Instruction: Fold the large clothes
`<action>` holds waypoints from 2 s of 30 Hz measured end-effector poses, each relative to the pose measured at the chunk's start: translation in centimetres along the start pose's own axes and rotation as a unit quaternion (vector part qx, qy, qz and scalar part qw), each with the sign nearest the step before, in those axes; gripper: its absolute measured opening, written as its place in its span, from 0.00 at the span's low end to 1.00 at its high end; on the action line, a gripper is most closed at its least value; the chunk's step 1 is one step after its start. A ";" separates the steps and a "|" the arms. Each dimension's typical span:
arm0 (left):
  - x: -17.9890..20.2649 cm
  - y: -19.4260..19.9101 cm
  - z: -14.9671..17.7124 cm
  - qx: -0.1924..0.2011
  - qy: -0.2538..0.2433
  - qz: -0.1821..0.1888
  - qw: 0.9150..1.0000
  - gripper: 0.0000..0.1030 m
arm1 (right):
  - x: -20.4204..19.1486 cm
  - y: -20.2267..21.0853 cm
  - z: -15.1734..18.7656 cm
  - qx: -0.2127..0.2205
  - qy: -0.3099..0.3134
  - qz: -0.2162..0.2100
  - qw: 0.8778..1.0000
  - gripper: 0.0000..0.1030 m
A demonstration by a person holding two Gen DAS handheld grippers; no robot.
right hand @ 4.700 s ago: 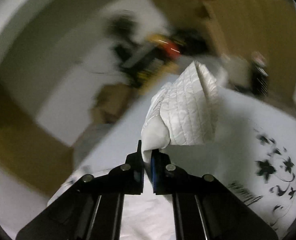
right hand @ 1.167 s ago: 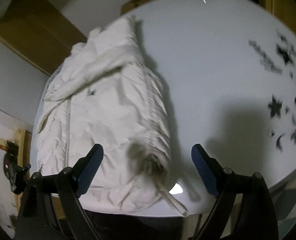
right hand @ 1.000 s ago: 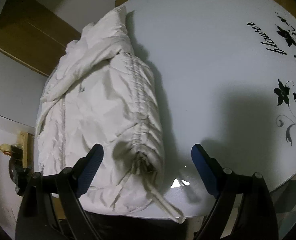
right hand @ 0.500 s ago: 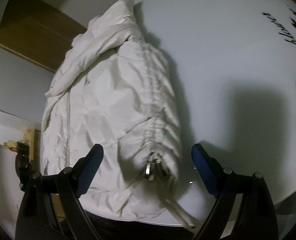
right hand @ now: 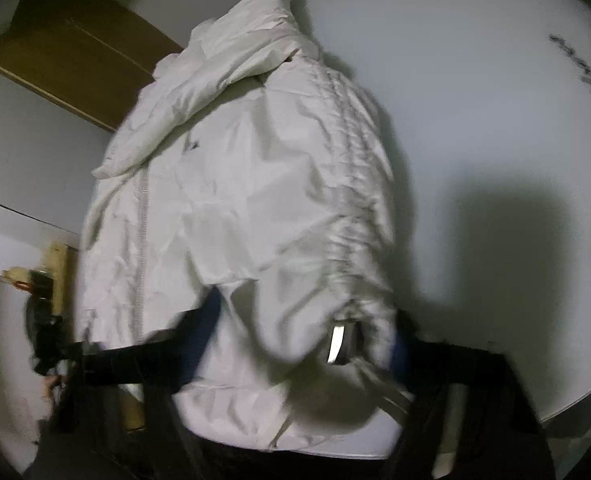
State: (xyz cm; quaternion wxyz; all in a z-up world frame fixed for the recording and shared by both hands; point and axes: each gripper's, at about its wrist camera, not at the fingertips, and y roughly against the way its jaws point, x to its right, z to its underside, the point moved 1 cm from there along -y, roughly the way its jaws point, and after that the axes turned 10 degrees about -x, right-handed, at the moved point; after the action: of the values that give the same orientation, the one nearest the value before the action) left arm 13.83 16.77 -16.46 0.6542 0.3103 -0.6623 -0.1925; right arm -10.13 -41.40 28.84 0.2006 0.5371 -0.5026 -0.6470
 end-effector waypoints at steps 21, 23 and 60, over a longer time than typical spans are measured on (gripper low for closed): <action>-0.7 2.2 2.7 -0.024 -0.017 -0.018 0.999 0.35 | 1.0 2.4 3.5 -0.036 -0.007 -0.080 0.996 0.37; -0.8 2.0 2.4 -0.027 -0.007 0.010 1.000 0.72 | 1.4 2.3 3.3 -0.040 -0.020 -0.084 0.995 0.64; 19.2 7.5 -19.1 0.033 -0.167 -0.065 0.983 0.11 | -8.8 16.8 -20.2 -0.019 0.042 -0.191 0.981 0.09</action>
State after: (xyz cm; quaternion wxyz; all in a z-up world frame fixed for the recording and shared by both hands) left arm 32.36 12.43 4.23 0.5099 0.3376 -0.7468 -0.2615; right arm 6.30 -50.14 49.35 0.1047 0.6456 -0.3698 -0.6599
